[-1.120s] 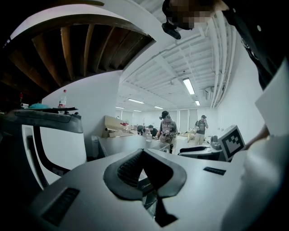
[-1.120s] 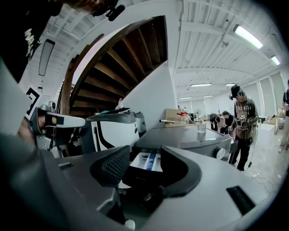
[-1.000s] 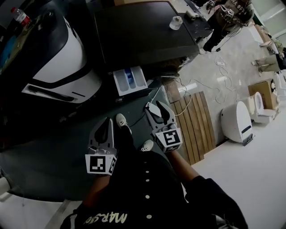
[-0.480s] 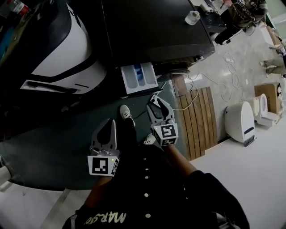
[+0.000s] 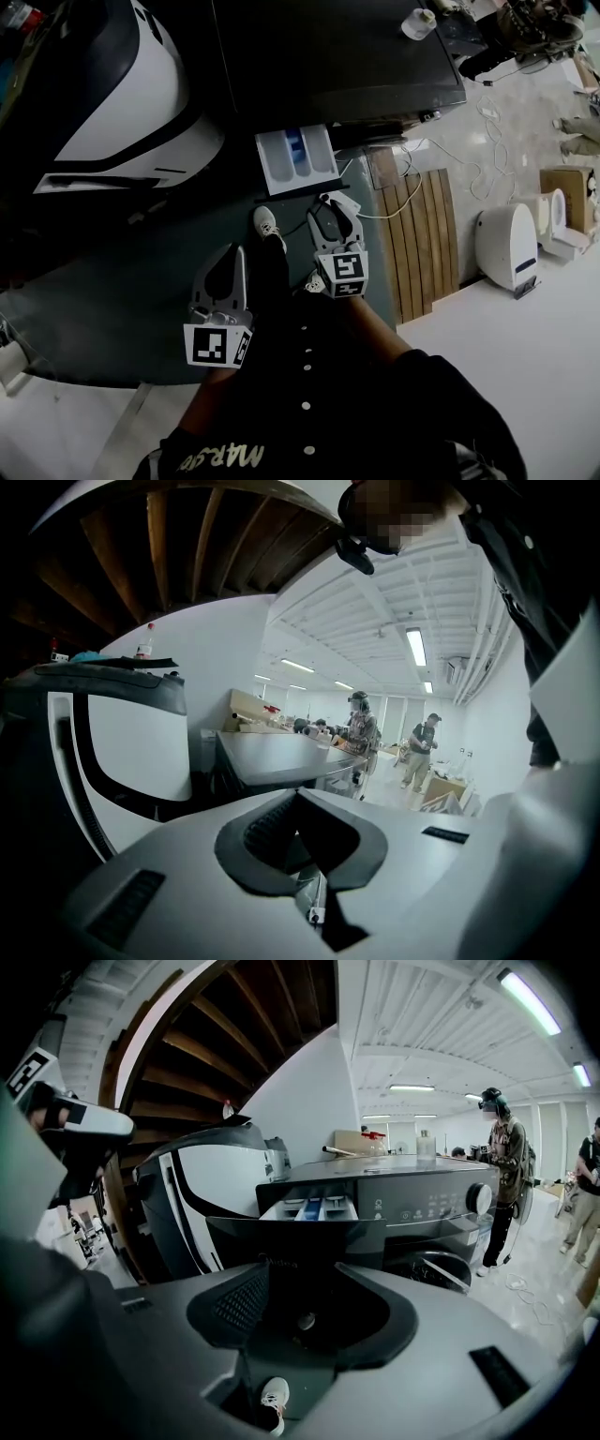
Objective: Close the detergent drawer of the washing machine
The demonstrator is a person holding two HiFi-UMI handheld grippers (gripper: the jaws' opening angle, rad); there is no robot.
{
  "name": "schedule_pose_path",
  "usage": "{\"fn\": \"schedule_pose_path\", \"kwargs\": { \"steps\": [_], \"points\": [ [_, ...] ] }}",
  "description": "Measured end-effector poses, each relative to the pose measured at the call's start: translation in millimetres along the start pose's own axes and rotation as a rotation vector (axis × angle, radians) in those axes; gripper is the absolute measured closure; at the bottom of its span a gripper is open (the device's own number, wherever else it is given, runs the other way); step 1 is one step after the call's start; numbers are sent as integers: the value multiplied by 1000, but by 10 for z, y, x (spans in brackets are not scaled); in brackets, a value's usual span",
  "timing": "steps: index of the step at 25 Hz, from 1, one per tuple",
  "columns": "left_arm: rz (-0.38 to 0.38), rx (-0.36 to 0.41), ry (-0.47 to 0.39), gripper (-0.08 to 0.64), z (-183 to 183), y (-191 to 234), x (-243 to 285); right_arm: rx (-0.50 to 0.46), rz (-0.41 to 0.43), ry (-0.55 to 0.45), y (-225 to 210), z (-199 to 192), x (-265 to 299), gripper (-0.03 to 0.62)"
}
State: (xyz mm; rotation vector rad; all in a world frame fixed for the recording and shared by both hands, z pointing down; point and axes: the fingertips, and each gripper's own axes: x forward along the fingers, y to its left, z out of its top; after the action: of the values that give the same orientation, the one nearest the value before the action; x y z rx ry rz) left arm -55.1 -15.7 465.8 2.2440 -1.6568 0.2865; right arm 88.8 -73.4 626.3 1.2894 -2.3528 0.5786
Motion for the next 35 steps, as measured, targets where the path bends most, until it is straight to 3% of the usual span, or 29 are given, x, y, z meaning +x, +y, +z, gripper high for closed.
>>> {"fn": "schedule_pose_path", "kwargs": {
  "steps": [8, 15, 26, 35],
  "points": [
    [-8, -16, 25, 557, -36, 101, 165, 116, -60, 29, -123, -39, 126, 374],
    [-21, -26, 51, 557, -47, 226, 354, 286, -107, 53, -129, -66, 245, 390],
    [-57, -20, 58, 557, 21, 328, 615, 271, -72, 46, -165, 0, 346, 393],
    [-58, -21, 52, 557, 125, 499, 733, 263, -89, 52, -246, 106, 560, 394]
  ]
}}
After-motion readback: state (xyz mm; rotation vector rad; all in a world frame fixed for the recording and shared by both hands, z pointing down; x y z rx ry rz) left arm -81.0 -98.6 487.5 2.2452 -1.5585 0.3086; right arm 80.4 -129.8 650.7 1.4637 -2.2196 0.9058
